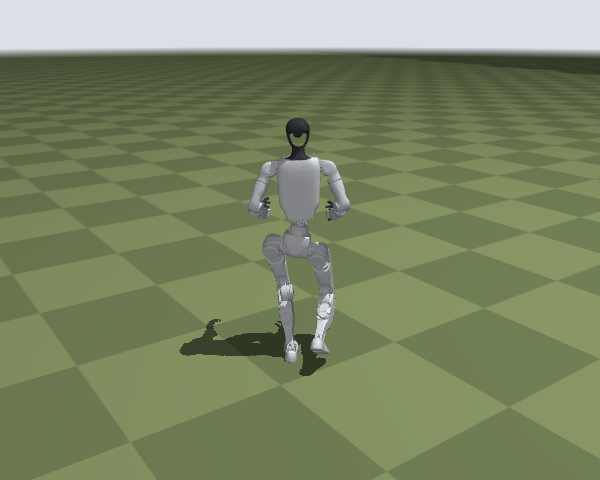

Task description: Run

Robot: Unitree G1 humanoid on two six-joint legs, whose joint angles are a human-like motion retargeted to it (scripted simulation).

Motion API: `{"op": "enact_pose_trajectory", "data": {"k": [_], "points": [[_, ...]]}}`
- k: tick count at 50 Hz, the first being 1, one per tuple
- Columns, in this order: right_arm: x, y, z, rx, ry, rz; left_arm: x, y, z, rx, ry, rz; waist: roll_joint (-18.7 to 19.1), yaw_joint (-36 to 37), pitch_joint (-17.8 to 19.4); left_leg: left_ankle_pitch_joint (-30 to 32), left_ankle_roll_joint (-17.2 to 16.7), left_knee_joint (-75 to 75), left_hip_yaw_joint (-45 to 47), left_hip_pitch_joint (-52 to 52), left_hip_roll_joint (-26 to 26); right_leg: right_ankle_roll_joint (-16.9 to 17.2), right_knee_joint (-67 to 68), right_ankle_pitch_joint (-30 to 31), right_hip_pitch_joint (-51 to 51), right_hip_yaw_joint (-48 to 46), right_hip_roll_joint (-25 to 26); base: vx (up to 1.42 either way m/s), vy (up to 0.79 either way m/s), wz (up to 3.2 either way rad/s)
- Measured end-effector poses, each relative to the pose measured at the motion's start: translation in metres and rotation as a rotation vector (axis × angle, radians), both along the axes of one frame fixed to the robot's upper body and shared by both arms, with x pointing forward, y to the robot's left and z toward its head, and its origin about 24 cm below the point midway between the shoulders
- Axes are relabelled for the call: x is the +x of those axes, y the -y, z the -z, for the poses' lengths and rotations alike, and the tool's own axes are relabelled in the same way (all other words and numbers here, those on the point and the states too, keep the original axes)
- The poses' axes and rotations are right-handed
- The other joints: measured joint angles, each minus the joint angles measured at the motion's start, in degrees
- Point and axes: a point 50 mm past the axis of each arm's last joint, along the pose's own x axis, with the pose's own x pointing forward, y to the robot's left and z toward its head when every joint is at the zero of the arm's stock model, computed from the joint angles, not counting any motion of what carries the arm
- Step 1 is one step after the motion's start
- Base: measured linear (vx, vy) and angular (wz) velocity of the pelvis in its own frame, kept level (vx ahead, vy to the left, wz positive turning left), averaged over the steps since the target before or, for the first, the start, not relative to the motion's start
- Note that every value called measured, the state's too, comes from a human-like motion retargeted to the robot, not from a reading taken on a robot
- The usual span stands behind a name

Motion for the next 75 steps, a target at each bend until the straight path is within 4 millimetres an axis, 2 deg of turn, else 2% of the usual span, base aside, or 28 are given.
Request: {"op": "enact_pose_trajectory", "data": {"k": [2, 5, 8, 11, 13, 15, 18, 21, 24, 26, 30, 32, 35, 38, 40, 42, 45, 47, 50, 53, 56, 60, 63, 65, 68, 70, 73, 75], "points": [[-0.007, 0.005, 0.004, -0.007, -0.024, 0.002, 0.019, 0.009, -0.012, -0.012, 0.068, 0.024, 1.47, -2.48, -0.6, 0.44, -1.52, -1.94, -1.27, 4.9, 0.62, -2.05, -1.57, -3.88, -5.73, -0.33, 1.56, 1.07, -0.04, -0.26], [-0.019, 0.016, 0.003, -0.004, -0.036, 0.018, 0.035, 0.024, -0.033, -0.059, 0.161, 0.098, 7.07, -5.34, -1.52, 6.77, -7.57, -5.19, -3.99, 13.8, 6.21, -3.6, -12.57, -5.04, -10.42, -3.12, 9.79, 1.13, -0.06, -0.47], [-0.033, 0.024, 0.006, 0.001, -0.067, 0.056, 0.035, 0.041, -0.044, -0.124, 0.211, 0.196, 10.86, -8.23, -3.5, 21.27, -14.51, -7.79, -3.92, 18.94, 11.63, -1.01, -28.89, -0.43, -12.28, -4.53, 16.7, 1.09, -0.07, -0.1], [-0.044, 0.031, 0.007, 0.006, -0.088, 0.093, 0.032, 0.057, -0.05, -0.163, 0.233, 0.308, 14.73, -8.34, -4.83, 29.67, -18.19, -3.53, -2.97, 19.37, 18.08, 2.04, -44.45, 5.36, -11.31, -5.77, 23.37, 1.02, -0.05, -0.12], [-0.047, 0.034, 0.006, 0.011, -0.086, 0.107, 0.029, 0.065, -0.052, -0.18, 0.238, 0.359, 15.9, -7.87, -5.0, 30.14, -17.62, 2.75, -1.75, 18.67, 21.35, 2.49, -46.24, 6.56, -11.47, -6.14, 25.36, 0.96, -0.01, -0.02], [-0.048, 0.034, 0.006, 0.011, -0.086, 0.112, 0.025, 0.07, -0.049, -0.192, 0.222, 0.383, 16.27, -6.93, -5.2, 27.88, -15.61, 10.64, -0.15, 17.55, 24.41, 0.95, -41.64, 4.83, -12.19, -6.19, 26.05, 0.96, 0.01, 0.06], [-0.035, 0.041, -0.001, -0.025, -0.05, 0.122, 0.02, 0.064, -0.04, -0.167, 0.159, 0.368, 16.0, -4.82, -3.46, 20.01, -11.84, 23.27, 0.21, 14.01, 28.75, -3.11, -32.69, -3.03, -10.3, -6.63, 25.89, 0.98, 0.01, 0.25], [-0.008, 0.038, -0.01, -0.067, 0.016, 0.11, 0.012, 0.047, -0.018, -0.112, 0.051, 0.272, 14.61, -1.58, -0.8, 10.77, -7.38, 30.79, 0.51, 7.08, 31.3, -4.96, -26.63, -10.32, -7.13, -6.2, 25.18, 0.98, 0.03, 0.3], [0.013, 0.028, -0.023, -0.026, 0.087, 0.092, -0.005, 0.021, -0.002, -0.106, -0.042, 0.178, 11.42, 2.63, -0.2, 5.79, -5.13, 27.13, 1.06, -2.2, 28.74, -3.72, -28.61, -9.95, -1.45, -4.71, 22.91, 1.02, 0.06, 0.45], [0.014, 0.024, -0.031, 0.026, 0.115, 0.094, -0.021, 0.006, 0.002, -0.126, -0.085, 0.138, 8.54, 5.37, -0.51, 6.04, -5.25, 18.41, 1.99, -5.99, 24.27, -0.67, -31.88, -4.56, 3.65, -3.77, 19.88, 1.07, 0.08, 0.62], [0.005, 0.02, -0.04, 0.088, 0.154, 0.098, -0.05, -0.015, 0.007, -0.162, -0.145, 0.06, 3.74, 8.38, -1.61, 13.44, -8.32, -6.62, 3.68, -7.05, 13.88, 7.04, -37.11, 11.5, 11.85, -3.49, 13.08, 1.05, 0.09, 0.6], [0.002, 0.019, -0.044, 0.097, 0.172, 0.087, -0.061, -0.021, 0.011, -0.178, -0.173, 0.024, 1.6, 8.26, -1.46, 18.03, -9.49, -19.17, 3.67, -4.24, 7.85, 9.24, -35.11, 16.05, 13.81, -3.71, 8.68, 0.98, 0.08, 0.36], [-0.002, 0.017, -0.048, 0.121, 0.192, 0.072, -0.07, -0.024, 0.017, -0.19, -0.207, -0.01, -0.05, 7.47, -0.72, 18.96, -8.14, -23.56, 2.25, -2.02, 2.36, 8.83, -27.36, 15.94, 14.61, -3.91, 3.43, 0.91, 0.04, 0.05], [-0.004, 0.013, -0.046, 0.138, 0.186, 0.067, -0.068, -0.024, 0.018, -0.153, -0.208, -0.016, -0.88, 5.65, 0.23, 11.77, -2.95, -14.37, 0.87, -1.16, -0.27, 5.83, -15.59, 10.27, 12.84, -3.48, -0.98, 0.91, 0.03, -0.08], [-0.006, 0.008, -0.037, 0.136, 0.149, 0.075, -0.057, -0.022, 0.018, -0.097, -0.184, -0.007, -1.28, 3.74, 1.55, 4.72, 0.0, -6.34, 0.87, -0.44, -0.69, 2.98, -7.63, 5.42, 10.11, -2.86, -3.05, 0.9, -0.01, -0.03], [-0.003, 0.002, -0.024, 0.123, 0.102, 0.085, -0.029, -0.014, 0.017, -0.025, -0.123, 0.013, -2.09, 0.71, 2.67, 0.15, 0.0, -2.07, 0.81, 0.5, -0.17, -0.47, -2.14, 0.12, 3.84, -1.87, -3.84, 0.86, -0.08, 0.26], [-0.008, 0.0, -0.008, 0.097, 0.035, 0.065, 0.015, 0.008, -0.001, 0.006, 0.006, 0.095, -2.38, -5.06, 1.73, 0.0, 0.0, -4.99, -0.27, 4.91, -1.89, -3.27, -1.2, -6.09, -7.63, 0.05, -3.59, 0.92, -0.01, 0.22], [-0.016, 0.004, -0.005, 0.09, 0.007, 0.036, 0.033, 0.025, -0.024, -0.021, 0.114, 0.176, 1.28, -7.19, 1.06, 0.77, -2.34, -6.19, -2.37, 10.09, 0.17, -3.8, -7.0, -7.03, -12.04, -0.93, 2.51, 1.06, 0.0, -0.62], [-0.03, 0.014, -0.004, 0.083, -0.027, 0.016, 0.04, 0.046, -0.057, -0.091, 0.259, 0.298, 7.79, -10.0, -0.45, 10.59, -9.94, -9.8, -4.11, 17.58, 7.36, -2.54, -22.99, -3.05, -15.12, -3.73, 13.5, 1.08, -0.05, -0.59], [-0.046, 0.021, 0.001, 0.066, -0.076, 0.018, 0.034, 0.06, -0.071, -0.159, 0.319, 0.399, 11.53, -11.11, -2.82, 24.58, -16.22, -9.57, -3.73, 19.91, 12.97, 0.7, -39.27, 4.29, -14.55, -4.55, 20.74, 1.03, -0.03, -0.34], [-0.055, 0.028, 0.005, 0.053, -0.108, 0.037, 0.028, 0.066, -0.07, -0.203, 0.306, 0.447, 13.67, -9.95, -3.45, 29.65, -17.51, 0.21, -2.17, 18.23, 18.35, 1.9, -44.86, 8.2, -12.64, -5.45, 24.67, 0.97, 0.02, -0.25], [-0.055, 0.036, 0.007, 0.038, -0.129, 0.067, 0.019, 0.059, -0.046, -0.224, 0.177, 0.399, 13.56, -6.5, -2.78, 22.82, -12.35, 19.28, 0.94, 13.16, 25.89, -1.57, -37.87, 2.58, -9.41, -6.71, 24.69, 1.0, 0.05, 0.01], [-0.042, 0.04, 0.007, 0.005, -0.114, 0.091, 0.008, 0.037, -0.013, -0.175, 0.013, 0.254, 12.57, -2.62, -0.73, 13.57, -7.12, 30.44, 1.72, 6.23, 30.98, -4.36, -31.53, -6.28, -5.59, -6.98, 23.68, 1.04, 0.07, 0.09], [-0.023, 0.036, 0.003, 0.006, -0.076, 0.092, -0.002, 0.016, 0.007, -0.129, -0.081, 0.14, 11.07, -0.34, 0.62, 8.59, -4.43, 32.48, 1.9, -0.51, 32.08, -4.82, -30.98, -9.46, -2.05, -6.77, 22.85, 1.08, 0.1, 0.27], [-0.015, 0.029, -0.004, 0.054, -0.043, 0.074, -0.025, -0.006, 0.019, -0.129, -0.157, 0.053, 7.88, 3.62, -0.07, 6.98, -3.79, 23.98, 3.63, -8.84, 29.03, -2.38, -34.38, -6.24, 4.0, -6.74, 19.31, 1.14, 0.13, 0.51], [-0.019, 0.027, -0.006, 0.082, -0.045, 0.059, -0.037, -0.013, 0.021, -0.147, -0.182, 0.029, 5.54, 5.47, -1.14, 8.45, -4.86, 13.08, 5.3, -11.7, 25.22, 1.71, -37.89, 1.71, 8.28, -6.72, 16.72, 1.17, 0.17, 0.86], [-0.027, 0.026, -0.002, 0.074, -0.07, 0.021, -0.051, -0.018, 0.023, -0.18, -0.204, 0.004, 2.18, 5.46, -2.94, 14.7, -8.23, -8.5, 7.86, -11.5, 17.41, 7.38, -41.05, 12.66, 12.88, -7.7, 11.55, 1.14, 0.17, 1.01], [-0.031, 0.027, 0.001, 0.056, -0.092, -0.005, -0.055, -0.019, 0.023, -0.202, -0.211, -0.009, -0.1, 4.28, -3.7, 19.31, -9.73, -23.92, 8.93, -8.78, 10.79, 9.76, -39.81, 16.61, 14.5, -8.03, 7.43, 1.07, 0.16, 0.91]]}}
